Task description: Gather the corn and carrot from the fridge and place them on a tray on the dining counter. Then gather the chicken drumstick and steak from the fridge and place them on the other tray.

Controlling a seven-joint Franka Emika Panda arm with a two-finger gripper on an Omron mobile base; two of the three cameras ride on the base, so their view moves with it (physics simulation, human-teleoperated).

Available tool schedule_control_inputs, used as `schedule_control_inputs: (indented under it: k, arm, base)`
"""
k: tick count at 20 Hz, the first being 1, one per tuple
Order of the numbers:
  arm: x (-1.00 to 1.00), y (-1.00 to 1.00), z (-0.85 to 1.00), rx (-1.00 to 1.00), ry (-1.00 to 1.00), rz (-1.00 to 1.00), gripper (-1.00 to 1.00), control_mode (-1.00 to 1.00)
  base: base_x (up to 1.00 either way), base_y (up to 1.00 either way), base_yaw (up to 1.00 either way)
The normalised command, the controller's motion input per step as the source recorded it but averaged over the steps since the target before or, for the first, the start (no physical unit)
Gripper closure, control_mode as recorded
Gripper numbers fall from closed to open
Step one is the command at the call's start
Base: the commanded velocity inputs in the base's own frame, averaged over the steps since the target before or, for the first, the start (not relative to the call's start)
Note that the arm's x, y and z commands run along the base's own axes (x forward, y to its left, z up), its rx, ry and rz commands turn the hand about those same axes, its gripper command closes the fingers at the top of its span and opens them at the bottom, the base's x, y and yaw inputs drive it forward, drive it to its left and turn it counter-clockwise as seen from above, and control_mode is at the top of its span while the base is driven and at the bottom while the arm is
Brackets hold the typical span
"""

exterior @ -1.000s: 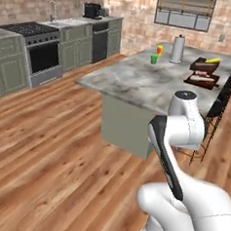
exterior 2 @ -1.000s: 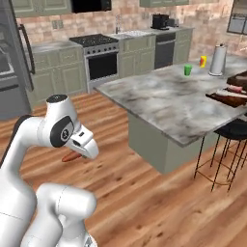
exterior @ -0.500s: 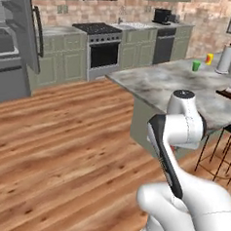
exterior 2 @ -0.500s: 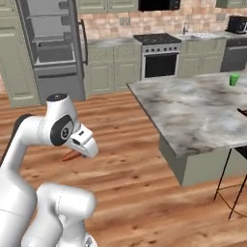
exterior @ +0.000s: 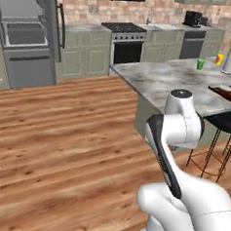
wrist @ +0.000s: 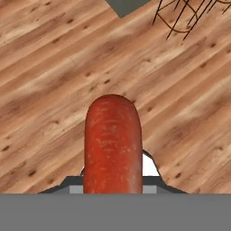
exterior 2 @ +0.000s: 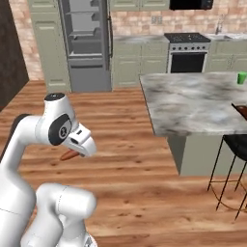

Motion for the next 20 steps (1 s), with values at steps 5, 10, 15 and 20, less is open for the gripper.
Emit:
schedule_control_inputs:
  k: [5, 10, 15, 20]
  arm:
    - [0.0, 0.0, 0.0, 0.0, 0.0, 0.0, 1.0, 1.0]
    - [0.0, 0.0, 0.0, 0.0, 0.0, 0.0, 1.0, 1.0]
    - [0.0, 0.0, 0.0, 0.0, 0.0, 0.0, 1.0, 1.0]
    - [0.0, 0.0, 0.0, 0.0, 0.0, 0.0, 1.0, 1.0]
  base:
    - [-0.21, -1.0, 0.2]
    - [0.0, -1.0, 0.11]
    - [-0.07, -1.0, 0.13]
    - [-0.24, -1.0, 0.18]
